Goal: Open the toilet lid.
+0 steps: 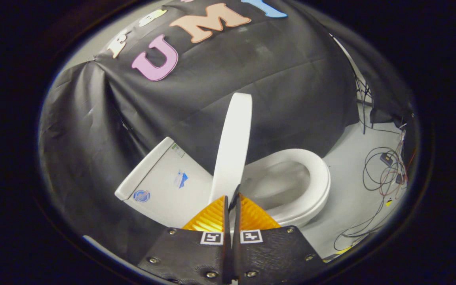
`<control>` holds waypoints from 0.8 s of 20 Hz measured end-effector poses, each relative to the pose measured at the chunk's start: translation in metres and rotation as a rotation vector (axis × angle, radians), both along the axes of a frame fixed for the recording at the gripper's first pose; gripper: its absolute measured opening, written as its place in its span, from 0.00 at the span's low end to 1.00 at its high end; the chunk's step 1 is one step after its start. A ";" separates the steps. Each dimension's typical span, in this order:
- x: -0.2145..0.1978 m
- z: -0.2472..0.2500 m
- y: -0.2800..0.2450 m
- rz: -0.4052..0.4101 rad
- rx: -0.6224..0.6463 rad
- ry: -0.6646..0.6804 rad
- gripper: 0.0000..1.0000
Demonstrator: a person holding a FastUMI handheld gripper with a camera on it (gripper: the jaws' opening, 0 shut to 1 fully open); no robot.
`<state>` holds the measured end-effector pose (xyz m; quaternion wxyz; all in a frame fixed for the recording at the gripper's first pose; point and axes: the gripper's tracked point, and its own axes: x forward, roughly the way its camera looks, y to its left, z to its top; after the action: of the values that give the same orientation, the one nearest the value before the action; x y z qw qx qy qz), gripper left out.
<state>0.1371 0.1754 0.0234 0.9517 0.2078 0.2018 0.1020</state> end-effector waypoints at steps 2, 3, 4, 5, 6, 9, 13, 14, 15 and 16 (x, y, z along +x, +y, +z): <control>-0.002 0.004 0.004 0.000 -0.039 -0.014 0.01; -0.002 0.007 0.008 0.004 -0.050 -0.020 0.01; -0.002 0.009 0.013 0.005 -0.057 -0.026 0.01; -0.003 0.012 0.016 0.009 -0.071 -0.034 0.01; -0.005 0.015 0.018 0.011 -0.084 -0.041 0.01; -0.007 0.022 0.029 0.018 -0.103 -0.059 0.01; -0.008 0.030 0.043 0.031 -0.096 -0.073 0.01; -0.007 0.031 0.047 0.033 -0.097 -0.076 0.01; -0.007 0.033 0.049 0.035 -0.103 -0.081 0.01; -0.008 0.035 0.051 0.035 -0.108 -0.086 0.01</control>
<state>0.1291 0.2268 0.0581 0.9674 0.1479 0.1695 0.1164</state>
